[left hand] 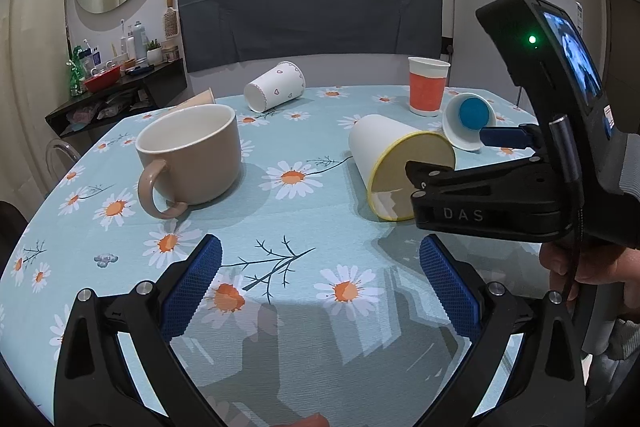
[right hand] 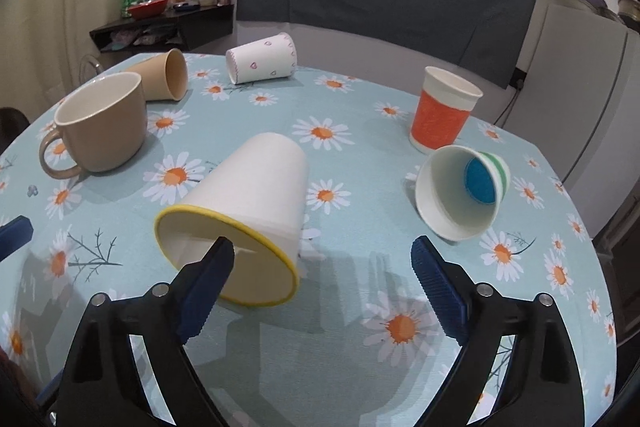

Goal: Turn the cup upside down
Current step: 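Lift the cup with the right gripper and set it down near the left gripper, then open the right gripper and withdraw it while the left gripper approaches the cup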

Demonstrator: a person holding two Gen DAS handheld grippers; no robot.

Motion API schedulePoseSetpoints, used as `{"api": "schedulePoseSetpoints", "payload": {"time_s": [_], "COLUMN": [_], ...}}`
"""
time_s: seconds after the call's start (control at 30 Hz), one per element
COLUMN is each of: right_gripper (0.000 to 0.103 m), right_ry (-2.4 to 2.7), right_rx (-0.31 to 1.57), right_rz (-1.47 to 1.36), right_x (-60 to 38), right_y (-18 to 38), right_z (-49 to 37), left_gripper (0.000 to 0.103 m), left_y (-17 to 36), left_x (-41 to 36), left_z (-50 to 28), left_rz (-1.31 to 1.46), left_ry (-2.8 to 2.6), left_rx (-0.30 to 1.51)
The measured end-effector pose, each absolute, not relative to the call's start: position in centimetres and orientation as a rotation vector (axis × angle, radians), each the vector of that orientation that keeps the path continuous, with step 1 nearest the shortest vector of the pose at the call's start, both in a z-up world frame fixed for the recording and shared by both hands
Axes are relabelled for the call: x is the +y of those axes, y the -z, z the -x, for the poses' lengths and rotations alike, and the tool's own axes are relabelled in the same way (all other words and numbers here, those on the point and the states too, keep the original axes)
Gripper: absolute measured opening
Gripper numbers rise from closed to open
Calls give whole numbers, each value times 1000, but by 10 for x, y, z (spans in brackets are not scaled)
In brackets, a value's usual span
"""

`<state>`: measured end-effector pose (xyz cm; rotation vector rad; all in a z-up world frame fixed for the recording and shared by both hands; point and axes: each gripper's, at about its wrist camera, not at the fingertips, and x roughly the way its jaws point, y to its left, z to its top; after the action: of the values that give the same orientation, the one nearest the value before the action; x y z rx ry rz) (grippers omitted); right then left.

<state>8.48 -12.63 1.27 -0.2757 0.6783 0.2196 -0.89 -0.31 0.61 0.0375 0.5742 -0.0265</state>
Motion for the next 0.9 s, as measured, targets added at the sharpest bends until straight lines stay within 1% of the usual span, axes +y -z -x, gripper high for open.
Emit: {"api": "schedulePoseSetpoints", "payload": {"time_s": [0.57, 0.9], "right_gripper": [88, 89], "right_ry": [-166, -125], "right_rx": [652, 672], "right_rz": [226, 198], "right_x": [-171, -206], "right_y": [-25, -16], "right_z": [-69, -59], "left_gripper": [97, 97], "left_y": [-4, -5], "left_x": [-2, 0], "left_z": [5, 1], "left_rz": [-33, -26], "left_ry": [15, 18], "left_rx": [590, 614]}}
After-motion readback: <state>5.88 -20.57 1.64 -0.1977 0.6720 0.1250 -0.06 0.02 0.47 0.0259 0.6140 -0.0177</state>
